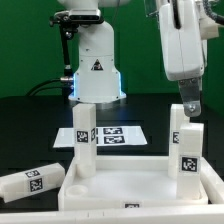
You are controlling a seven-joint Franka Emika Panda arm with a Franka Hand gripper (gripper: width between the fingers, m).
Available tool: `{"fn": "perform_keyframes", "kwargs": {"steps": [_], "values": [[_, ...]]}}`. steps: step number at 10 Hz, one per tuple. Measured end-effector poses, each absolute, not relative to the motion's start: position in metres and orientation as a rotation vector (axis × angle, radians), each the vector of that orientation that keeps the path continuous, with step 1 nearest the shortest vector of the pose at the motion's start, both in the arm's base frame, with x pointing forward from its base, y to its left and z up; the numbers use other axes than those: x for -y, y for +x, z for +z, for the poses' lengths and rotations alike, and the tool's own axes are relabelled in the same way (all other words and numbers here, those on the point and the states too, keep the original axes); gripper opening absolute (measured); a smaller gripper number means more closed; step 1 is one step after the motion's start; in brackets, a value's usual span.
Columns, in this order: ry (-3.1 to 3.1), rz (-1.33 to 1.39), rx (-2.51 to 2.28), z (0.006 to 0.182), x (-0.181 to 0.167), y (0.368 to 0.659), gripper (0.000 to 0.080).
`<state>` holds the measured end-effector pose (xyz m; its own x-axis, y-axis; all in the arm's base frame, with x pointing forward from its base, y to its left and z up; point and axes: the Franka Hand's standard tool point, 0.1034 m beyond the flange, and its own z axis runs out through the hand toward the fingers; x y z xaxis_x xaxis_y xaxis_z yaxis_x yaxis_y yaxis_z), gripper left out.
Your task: Assemble desk
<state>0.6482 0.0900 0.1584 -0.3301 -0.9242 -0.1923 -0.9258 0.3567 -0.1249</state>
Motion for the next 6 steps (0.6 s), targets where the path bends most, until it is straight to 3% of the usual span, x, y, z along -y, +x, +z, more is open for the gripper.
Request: {"fn": "perform_keyframes", "kwargs": {"steps": [2, 5, 6], "values": [[-1.699, 0.002, -2.363, 0.158, -0.087, 0.647, 0.0649], [-1.931, -0.071, -2.159, 0.168, -0.02, 0.636, 0.0649], [-1.924, -0.087, -2.165, 0.164, -0.011, 0.63, 0.0649]]}}
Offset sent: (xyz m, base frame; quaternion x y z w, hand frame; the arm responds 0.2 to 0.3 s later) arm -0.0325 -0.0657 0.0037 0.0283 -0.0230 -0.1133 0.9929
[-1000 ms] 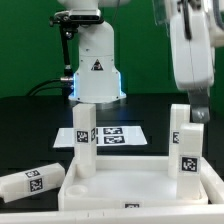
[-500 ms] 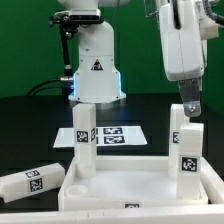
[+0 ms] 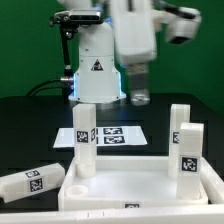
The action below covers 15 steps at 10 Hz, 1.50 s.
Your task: Assemble desk
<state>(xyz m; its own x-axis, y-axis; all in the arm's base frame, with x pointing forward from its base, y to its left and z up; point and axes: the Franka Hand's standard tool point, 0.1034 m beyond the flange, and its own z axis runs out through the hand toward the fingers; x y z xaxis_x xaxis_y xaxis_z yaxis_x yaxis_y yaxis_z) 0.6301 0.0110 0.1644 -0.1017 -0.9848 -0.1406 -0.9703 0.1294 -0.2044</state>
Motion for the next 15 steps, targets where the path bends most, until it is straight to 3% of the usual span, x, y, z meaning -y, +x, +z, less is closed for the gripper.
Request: {"fn": "perform_keyframes", "kwargs": {"steps": [4, 8, 10, 13, 14, 15], "values": [[-2.206, -0.153, -1.883, 0.163, -0.013, 0.631, 0.0649], [-2.591, -0.245, -1.423, 0.136, 0.078, 0.623, 0.0649], [-2.679, -0.25, -1.311, 0.129, 0.099, 0.62, 0.0649], [-2.709, -0.24, -1.248, 0.132, 0.091, 0.62, 0.0649], [-2.673, -0.157, -1.236, 0.155, 0.062, 0.618, 0.0649], [-2.643, -0.129, -1.215, 0.163, 0.064, 0.605, 0.0649]]}}
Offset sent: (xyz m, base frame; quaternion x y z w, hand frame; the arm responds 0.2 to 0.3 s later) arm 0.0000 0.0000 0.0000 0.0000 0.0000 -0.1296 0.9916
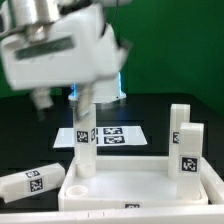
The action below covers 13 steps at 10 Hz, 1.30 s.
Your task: Assemble desk
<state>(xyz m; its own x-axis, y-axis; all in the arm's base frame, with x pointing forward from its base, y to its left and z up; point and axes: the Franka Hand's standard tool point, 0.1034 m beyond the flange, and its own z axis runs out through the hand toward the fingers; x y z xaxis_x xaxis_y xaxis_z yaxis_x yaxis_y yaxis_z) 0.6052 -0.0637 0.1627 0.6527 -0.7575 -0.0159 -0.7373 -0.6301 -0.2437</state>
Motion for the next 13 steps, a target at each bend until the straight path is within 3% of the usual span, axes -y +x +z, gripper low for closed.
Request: {"fn": "perform_keyframes", "kwargs": {"steps": [1, 7, 11, 13], "values": [[-2.603, -0.056, -1.31, 0.151, 0.078, 0.599, 0.0649], [-2.597, -0.046, -1.316, 0.149, 0.079, 0.601, 0.0649], [-2.579, 0.061, -1.449, 0.105, 0.151, 0.581, 0.0649], [-2.585, 0.048, -1.469, 0.097, 0.158, 0.578, 0.0649]]}}
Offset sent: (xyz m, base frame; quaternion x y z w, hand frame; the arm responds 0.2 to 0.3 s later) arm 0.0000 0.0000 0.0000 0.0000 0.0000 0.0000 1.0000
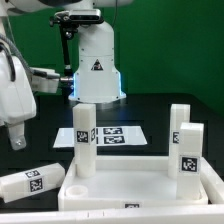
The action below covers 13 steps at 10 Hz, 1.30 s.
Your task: Assemble desk
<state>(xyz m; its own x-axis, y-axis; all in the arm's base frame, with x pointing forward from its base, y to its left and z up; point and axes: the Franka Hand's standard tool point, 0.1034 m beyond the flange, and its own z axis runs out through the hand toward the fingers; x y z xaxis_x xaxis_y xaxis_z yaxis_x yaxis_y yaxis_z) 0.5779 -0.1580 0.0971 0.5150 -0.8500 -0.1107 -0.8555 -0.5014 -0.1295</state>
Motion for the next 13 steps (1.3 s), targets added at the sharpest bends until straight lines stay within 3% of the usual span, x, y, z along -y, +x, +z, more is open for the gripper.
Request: {"fn": "perform_keyframes", "kwargs": {"steps": [3, 11, 13], "values": [[-2.587, 0.051, -1.471, 0.095, 0.159, 0.576, 0.0649], [-2.607, 0.11, -1.609, 0.017, 0.148, 0.553, 0.0649], [-2.633, 0.08, -1.609, 0.009, 0.146, 0.55, 0.0649]]}}
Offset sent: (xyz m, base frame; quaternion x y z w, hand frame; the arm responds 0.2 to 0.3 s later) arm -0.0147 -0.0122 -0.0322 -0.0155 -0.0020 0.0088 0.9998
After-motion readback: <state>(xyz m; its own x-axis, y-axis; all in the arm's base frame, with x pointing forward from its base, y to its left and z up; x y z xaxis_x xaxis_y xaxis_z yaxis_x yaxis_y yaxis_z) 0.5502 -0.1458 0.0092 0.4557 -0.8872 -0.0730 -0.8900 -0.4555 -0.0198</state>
